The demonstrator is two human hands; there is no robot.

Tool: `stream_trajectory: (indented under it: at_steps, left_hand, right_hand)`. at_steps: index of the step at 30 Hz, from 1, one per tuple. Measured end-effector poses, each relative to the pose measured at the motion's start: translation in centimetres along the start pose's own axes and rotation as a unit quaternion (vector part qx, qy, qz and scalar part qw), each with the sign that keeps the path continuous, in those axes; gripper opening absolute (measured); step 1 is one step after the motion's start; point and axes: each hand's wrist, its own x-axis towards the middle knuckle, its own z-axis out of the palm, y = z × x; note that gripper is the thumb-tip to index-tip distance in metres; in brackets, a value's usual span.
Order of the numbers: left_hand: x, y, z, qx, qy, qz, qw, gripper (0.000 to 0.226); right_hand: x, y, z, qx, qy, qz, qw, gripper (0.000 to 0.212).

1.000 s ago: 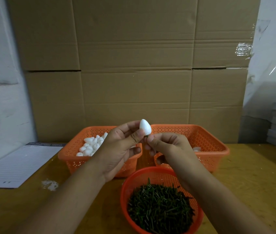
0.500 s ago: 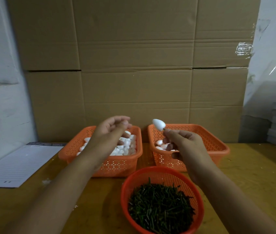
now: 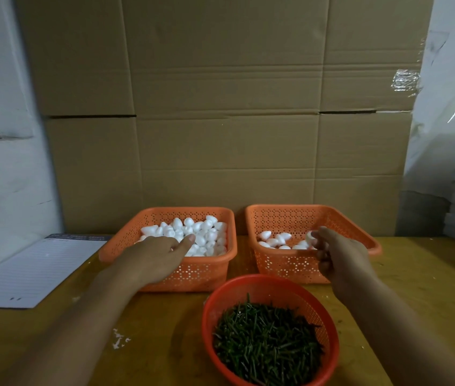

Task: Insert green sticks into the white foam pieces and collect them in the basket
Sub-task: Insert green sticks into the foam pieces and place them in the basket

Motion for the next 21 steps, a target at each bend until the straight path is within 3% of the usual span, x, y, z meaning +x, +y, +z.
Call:
stream_trajectory:
  at_steps: [4, 8, 12, 17, 21]
  left_hand:
    - [0.3, -0.9, -0.1, -0.007, -0.005, -0.019, 1.0, 0.089]
    - [0.4, -1.2, 0.2, 0.036, -0.014, -0.024, 0.999, 0.107]
    - [0.6, -1.2, 0.3, 0.055, -0.014, -0.007, 0.998, 0.108]
    - [0.5, -0.9, 0.6, 0.047, -0.019, 0.034, 0.998, 0.081]
    - [0.1, 0.2, 1.2, 0.037, -0.031, 0.066, 0.997, 0.088]
  right_hand:
    - [-0.5, -0.2, 0.6, -0.022, -0.048, -0.009, 0.999, 0.009]
    - [-2.4, -0.6, 1.6, -0.133, -0.171, -0.028, 0.976, 0.013]
    - [-4.5, -0.8, 2.7, -0.237, -0.283, -0.056, 0.928, 0.015]
    - [-6.0, -0.2, 3.9, -0.359, -0.378, -0.084, 0.849, 0.015]
    - [-6.7, 0.4, 4.5, -0.422, -0.428, -0.102, 0.793, 0.017]
